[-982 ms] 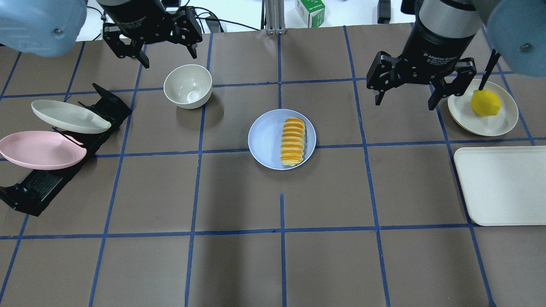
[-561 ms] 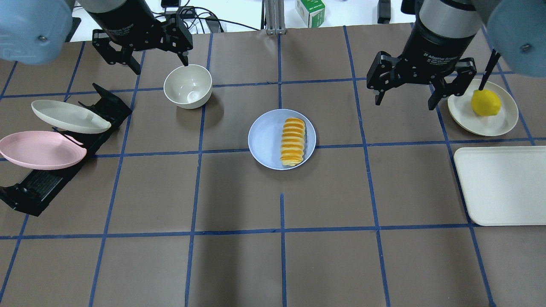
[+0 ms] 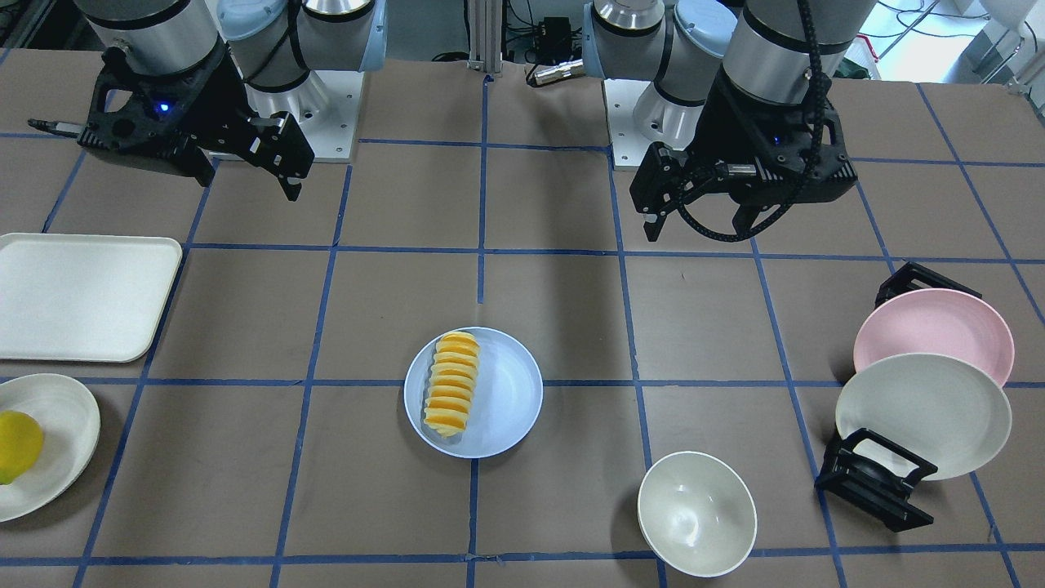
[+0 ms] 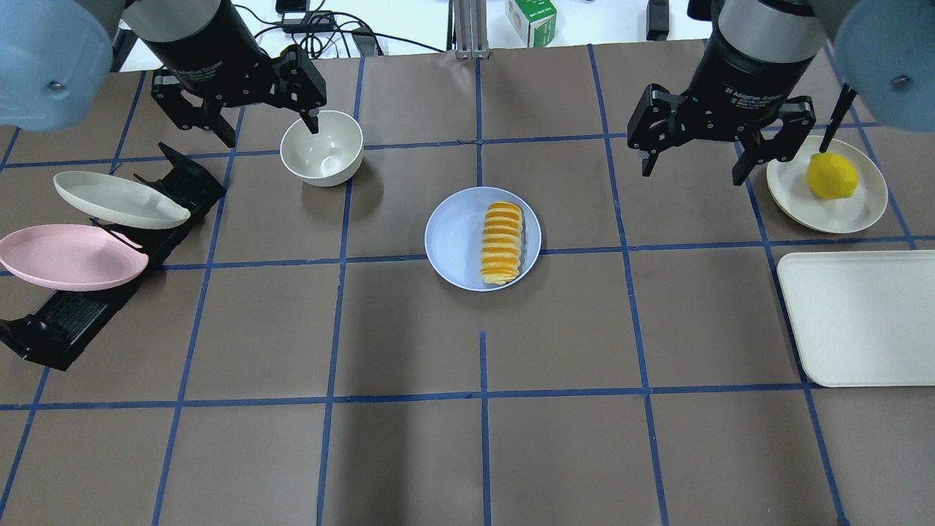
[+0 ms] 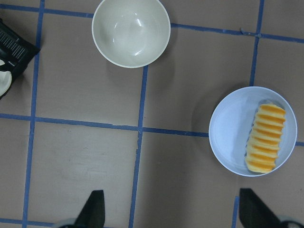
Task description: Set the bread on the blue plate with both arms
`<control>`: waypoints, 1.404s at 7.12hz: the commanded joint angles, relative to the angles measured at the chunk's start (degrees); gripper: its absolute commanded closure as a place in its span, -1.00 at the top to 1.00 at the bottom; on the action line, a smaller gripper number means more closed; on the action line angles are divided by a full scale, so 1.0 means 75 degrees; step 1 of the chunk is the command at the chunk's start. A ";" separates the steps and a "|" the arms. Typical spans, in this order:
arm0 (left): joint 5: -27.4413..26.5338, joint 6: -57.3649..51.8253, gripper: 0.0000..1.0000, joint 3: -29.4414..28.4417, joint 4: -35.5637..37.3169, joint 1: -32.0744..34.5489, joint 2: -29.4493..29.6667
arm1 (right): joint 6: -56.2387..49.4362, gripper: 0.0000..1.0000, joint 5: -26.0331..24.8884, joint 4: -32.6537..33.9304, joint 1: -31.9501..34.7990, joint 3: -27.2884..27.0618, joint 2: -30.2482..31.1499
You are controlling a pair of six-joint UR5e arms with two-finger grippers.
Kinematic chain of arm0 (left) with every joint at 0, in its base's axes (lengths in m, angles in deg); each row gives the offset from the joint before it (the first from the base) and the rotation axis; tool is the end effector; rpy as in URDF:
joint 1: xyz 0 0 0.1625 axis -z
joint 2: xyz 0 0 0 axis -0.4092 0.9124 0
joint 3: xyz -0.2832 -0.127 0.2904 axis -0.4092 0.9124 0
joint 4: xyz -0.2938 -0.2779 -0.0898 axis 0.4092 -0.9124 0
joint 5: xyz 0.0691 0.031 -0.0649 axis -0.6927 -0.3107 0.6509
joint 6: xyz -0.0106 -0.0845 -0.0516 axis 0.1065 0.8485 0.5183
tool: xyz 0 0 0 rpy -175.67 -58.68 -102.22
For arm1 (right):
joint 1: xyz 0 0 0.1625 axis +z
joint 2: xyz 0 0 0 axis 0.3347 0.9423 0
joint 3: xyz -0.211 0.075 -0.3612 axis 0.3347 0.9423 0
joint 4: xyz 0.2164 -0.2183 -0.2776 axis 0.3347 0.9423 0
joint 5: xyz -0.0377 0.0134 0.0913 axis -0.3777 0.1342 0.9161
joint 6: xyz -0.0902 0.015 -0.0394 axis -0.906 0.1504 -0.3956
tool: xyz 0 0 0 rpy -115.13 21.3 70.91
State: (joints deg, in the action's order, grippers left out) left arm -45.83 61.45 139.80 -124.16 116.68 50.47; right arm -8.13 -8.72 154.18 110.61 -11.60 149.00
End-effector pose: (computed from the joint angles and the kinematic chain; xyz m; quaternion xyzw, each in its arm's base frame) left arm -0.1583 -0.5196 0.5165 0.0582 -0.9973 0.0420 0.0141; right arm 0.1430 -0.4794 0.5012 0.0878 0.9960 0.0184 0.0031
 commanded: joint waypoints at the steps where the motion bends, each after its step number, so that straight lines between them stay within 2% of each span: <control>1: -0.0019 -0.0003 1.00 0.0004 -0.0101 0.0004 -0.0054 | 0.0027 1.00 0.0017 0.0016 0.0000 0.0000 0.0000; 10: -0.0030 -0.0003 1.00 0.0016 -0.0113 0.0004 -0.0066 | 0.0004 1.00 0.0041 0.0121 0.0000 0.0000 0.0000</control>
State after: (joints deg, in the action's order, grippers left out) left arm -46.04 61.42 139.92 -125.07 116.71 50.04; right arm -8.04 -8.32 154.85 110.61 -11.60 149.00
